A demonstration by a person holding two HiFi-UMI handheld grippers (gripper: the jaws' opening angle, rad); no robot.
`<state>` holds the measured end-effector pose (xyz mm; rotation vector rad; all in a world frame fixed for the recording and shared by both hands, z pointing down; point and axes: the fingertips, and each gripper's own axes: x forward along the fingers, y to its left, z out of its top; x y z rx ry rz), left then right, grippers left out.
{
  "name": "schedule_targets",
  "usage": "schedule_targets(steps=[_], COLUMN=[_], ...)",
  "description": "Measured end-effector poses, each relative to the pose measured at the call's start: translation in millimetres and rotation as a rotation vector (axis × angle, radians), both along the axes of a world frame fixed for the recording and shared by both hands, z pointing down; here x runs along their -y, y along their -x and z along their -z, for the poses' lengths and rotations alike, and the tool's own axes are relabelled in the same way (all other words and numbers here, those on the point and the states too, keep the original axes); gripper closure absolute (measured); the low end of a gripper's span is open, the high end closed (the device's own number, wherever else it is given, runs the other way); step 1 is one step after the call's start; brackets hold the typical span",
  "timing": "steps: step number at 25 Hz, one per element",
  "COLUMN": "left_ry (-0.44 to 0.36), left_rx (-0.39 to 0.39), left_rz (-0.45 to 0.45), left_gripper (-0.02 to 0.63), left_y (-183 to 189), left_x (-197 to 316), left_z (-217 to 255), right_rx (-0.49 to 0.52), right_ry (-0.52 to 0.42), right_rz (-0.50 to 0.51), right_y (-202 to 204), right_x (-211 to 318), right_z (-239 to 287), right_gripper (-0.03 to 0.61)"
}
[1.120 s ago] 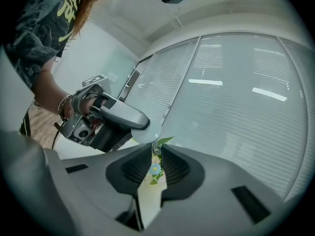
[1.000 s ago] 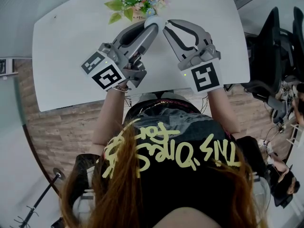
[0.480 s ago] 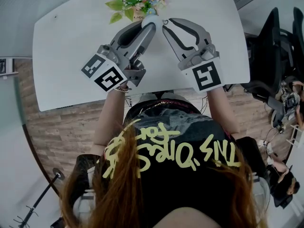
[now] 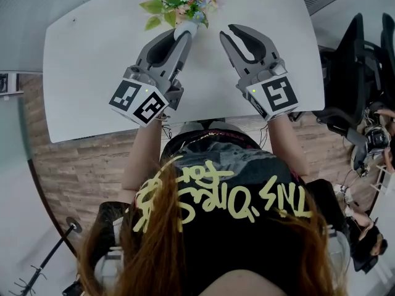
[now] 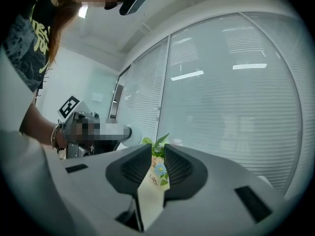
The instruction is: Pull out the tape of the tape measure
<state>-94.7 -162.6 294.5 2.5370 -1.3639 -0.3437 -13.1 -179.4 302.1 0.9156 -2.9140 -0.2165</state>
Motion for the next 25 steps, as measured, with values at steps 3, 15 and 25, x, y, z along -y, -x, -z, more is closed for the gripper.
schedule_targets(steps=[3,15,25], left_ry=[-0.005,-0.004,0.002], left_rx=[0.040,0.088,0.072], left_rz=[0.021,0.082,0.081], left_gripper=[0.554,0.552,0.554], left_y=[3,18,21], left_x=[-2,-13,-19], left_z=[-5,-24,-24], right_rx=[0.024,0.097,0.090], right_ry=[0.015,0.116,0.122], right_rz=[-0.014,-0.034,-0.039], right_y=[-1,-11,-11], right_x=[2,2,-1], right_z=[1,-14,-19], right_gripper=[0.512,0.537,0.575])
